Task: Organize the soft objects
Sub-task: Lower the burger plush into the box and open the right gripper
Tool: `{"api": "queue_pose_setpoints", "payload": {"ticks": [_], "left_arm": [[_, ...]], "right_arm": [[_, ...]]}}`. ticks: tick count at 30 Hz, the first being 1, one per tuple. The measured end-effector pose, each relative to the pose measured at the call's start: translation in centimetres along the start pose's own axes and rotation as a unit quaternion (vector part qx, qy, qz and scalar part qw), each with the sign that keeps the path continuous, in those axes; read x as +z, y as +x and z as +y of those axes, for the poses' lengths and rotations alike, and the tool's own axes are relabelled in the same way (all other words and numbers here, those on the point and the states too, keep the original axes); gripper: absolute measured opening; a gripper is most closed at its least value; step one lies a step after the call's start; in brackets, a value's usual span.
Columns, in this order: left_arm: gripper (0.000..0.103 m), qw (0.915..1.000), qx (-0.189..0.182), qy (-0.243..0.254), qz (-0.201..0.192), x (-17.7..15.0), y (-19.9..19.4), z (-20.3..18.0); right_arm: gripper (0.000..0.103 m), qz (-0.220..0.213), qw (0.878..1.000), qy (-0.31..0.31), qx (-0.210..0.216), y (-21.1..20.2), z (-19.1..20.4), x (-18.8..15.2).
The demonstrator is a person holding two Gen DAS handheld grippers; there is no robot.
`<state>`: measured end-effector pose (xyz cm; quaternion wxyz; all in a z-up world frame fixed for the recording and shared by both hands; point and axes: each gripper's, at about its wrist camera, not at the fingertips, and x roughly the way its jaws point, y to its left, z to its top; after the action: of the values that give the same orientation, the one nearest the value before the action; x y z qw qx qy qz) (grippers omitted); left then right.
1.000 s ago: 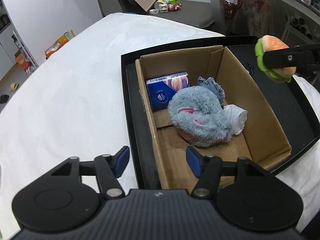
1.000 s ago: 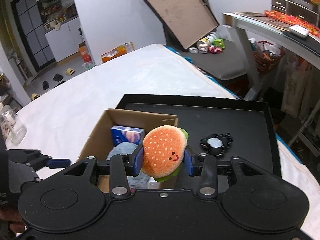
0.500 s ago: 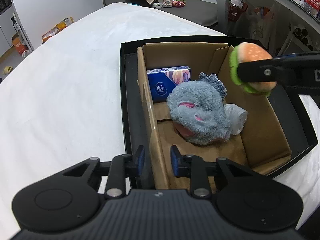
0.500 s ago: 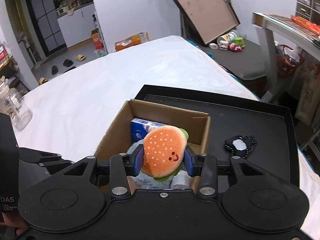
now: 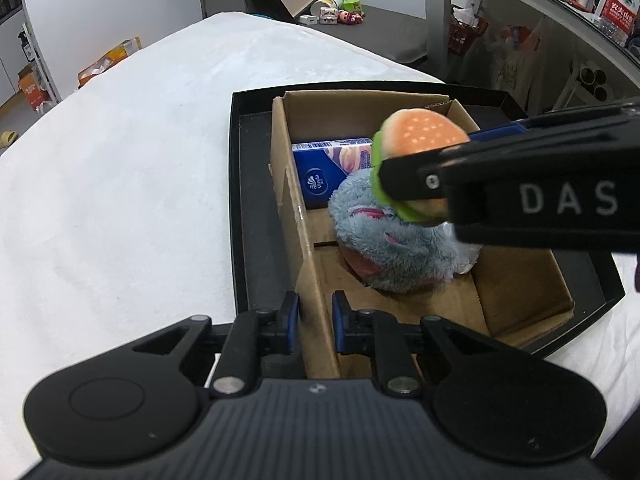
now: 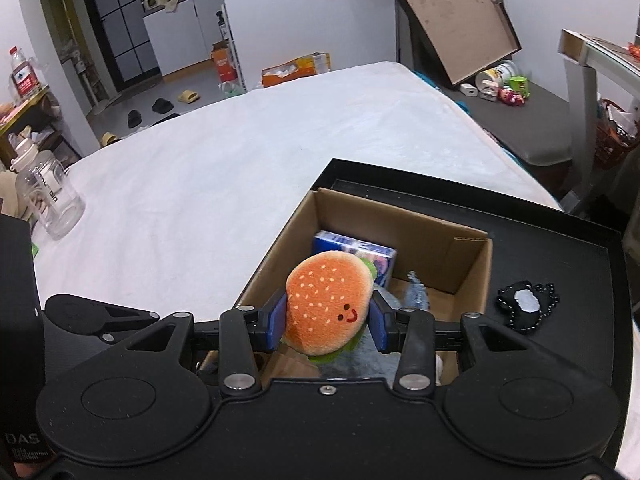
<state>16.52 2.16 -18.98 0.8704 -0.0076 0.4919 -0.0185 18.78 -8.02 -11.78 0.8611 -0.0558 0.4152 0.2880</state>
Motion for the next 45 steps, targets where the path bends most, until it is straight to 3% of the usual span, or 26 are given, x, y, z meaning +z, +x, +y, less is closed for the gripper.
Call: {"api": "queue_pose_setpoints", "payload": {"ticks": [9, 19, 32, 40, 45], "left_arm": [[0.016, 0.9999, -0.011, -0.007, -0.003, -0.2, 0.0, 0.5], [0.016, 0.9998, -0.014, -0.013, 0.001, -0.1, 0.3, 0.9], [0.017, 0.9999, -0.003, 0.005, 0.009, 0.2, 0.5, 0.3], [0.024, 0.9994, 0.019, 0.025, 0.015, 0.6, 0.3, -0.5], [0.04, 0.9981, 0.029, 0.05, 0.019, 0.9, 0.3, -1.4]], "right_arm": [[0.046, 0.009, 1.0, -0.003, 0.01, 0.9, 0.6, 0.7], [0.059, 0.014, 1.0, -0.008, 0.021, 0.9, 0.5, 0.6], [0.059, 0.014, 1.0, 0.011, -0.006, -1.1, -2.0, -1.5], [0.059, -0.002, 0.999, 0.039, -0.02, -2.3, -4.8, -2.4], [0.059, -0.014, 0.998, 0.056, -0.023, -2.8, -6.5, -2.8]]}}
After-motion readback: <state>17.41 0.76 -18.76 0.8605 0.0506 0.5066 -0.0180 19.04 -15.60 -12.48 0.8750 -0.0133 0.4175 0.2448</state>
